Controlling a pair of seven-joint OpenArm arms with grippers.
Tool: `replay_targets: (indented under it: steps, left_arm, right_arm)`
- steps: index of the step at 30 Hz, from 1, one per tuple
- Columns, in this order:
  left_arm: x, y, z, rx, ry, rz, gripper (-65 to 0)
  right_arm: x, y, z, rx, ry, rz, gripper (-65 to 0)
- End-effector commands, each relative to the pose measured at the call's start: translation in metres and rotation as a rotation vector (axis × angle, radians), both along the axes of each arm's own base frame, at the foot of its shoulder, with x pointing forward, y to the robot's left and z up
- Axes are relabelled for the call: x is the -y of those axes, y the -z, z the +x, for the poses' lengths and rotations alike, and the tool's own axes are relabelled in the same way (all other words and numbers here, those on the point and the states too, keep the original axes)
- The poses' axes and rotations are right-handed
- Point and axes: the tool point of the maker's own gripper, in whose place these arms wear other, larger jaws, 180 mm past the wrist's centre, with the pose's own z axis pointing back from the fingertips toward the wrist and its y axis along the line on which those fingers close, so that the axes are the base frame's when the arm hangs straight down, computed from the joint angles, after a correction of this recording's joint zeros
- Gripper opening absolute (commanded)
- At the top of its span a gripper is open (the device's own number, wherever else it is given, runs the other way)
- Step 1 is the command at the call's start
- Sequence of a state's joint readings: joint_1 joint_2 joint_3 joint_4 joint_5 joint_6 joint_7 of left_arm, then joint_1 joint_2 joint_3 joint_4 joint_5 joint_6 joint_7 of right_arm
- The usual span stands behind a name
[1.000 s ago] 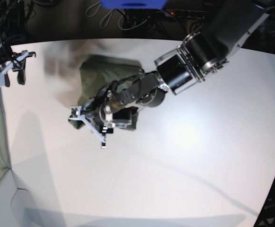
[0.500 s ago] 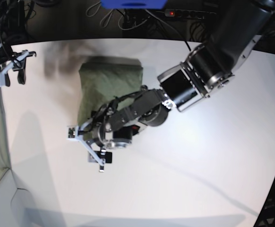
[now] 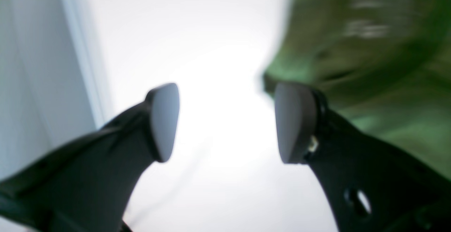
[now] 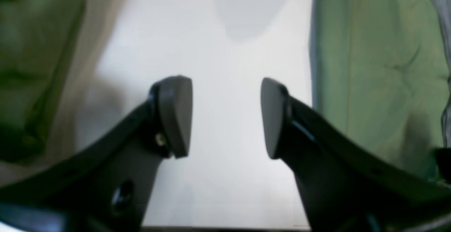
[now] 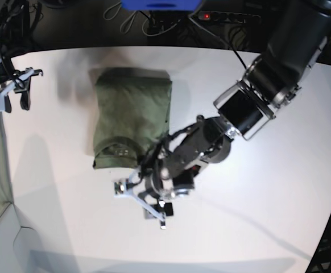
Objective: Layout the t-shirt on the table in an organized manner, then fold the t-shirt properly
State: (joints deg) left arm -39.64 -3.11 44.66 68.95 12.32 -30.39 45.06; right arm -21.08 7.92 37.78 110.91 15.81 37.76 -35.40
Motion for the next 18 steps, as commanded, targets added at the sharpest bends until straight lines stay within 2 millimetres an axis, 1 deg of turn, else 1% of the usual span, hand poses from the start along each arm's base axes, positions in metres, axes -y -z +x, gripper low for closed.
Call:
replay_targets:
  steps: [1,2,3,4,5,6,7,8,9,10,11,12,13,15,18]
  left_arm:
    - [-0.001,-0.041,0.019,0.079,-0.038,-0.071,-23.7]
    - [-0.02,-0.052,0.027,0.092,-0.105,-0.094,-23.7]
    - [-0.036,-0.065,0.033,0.113,-0.155,-0.116,-23.8]
    - [-0.049,-0.073,0.036,0.123,-0.2,-0.131,-23.8]
    - [-0.067,-0.079,0.037,0.132,-0.253,-0.143,-23.8]
    - [-0.084,-0.082,0.036,0.137,-0.296,-0.15,-23.8]
    - [-0.105,-0.085,0.034,0.148,-0.346,-0.15,-23.8]
    - [-0.126,-0.087,0.029,0.157,-0.397,-0.153,-23.8]
    - [-0.149,-0.087,0.022,0.164,-0.45,-0.152,-23.8]
    - [-0.172,-0.083,0.013,0.16,-0.504,-0.144,-23.8]
    - [-0.188,-0.079,0.004,0.157,-0.542,-0.139,-23.8]
    - [-0.209,-0.077,-0.007,0.162,-0.587,-0.129,-23.8]
    - [-0.228,-0.074,-0.016,0.164,-0.623,-0.116,-23.8]
    - [-0.258,-0.065,-0.038,0.153,-0.69,-0.094,-23.8]
    - [-0.305,-0.054,-0.078,0.141,-0.813,-0.085,-23.8]
  right_arm:
    - [-0.013,-0.011,0.008,0.041,-0.063,0.001,-33.3]
    - [-0.023,-0.013,0.012,0.051,-0.099,0.003,-33.4]
    - [-0.03,-0.014,0.014,0.055,-0.118,0.007,-33.5]
    - [-0.04,-0.014,0.017,0.059,-0.139,0.02,-33.8]
    - [-0.052,-0.014,0.022,0.073,-0.163,0.041,-35.2]
    - [-0.061,-0.017,0.028,0.089,-0.179,0.053,-37.1]
    - [-0.071,-0.018,0.033,0.1,-0.193,0.072,-40.2]
    - [-0.082,-0.018,0.036,0.11,-0.208,0.095,-44.4]
    - [-0.093,-0.02,0.041,0.126,-0.222,0.118,-49.6]
    - [-0.102,-0.021,0.044,0.134,-0.235,0.137,-54.9]
    - [-0.11,-0.022,0.047,0.143,-0.248,0.153,-59.0]
    - [-0.121,-0.023,0.049,0.149,-0.265,0.175,-63.5]
    - [-0.133,-0.022,0.05,0.15,-0.282,0.197,-65.0]
    - [-0.155,-0.021,0.05,0.147,-0.33,0.23,-65.0]
    - [-0.196,-0.017,0.046,0.126,-0.434,0.28,-65.0]
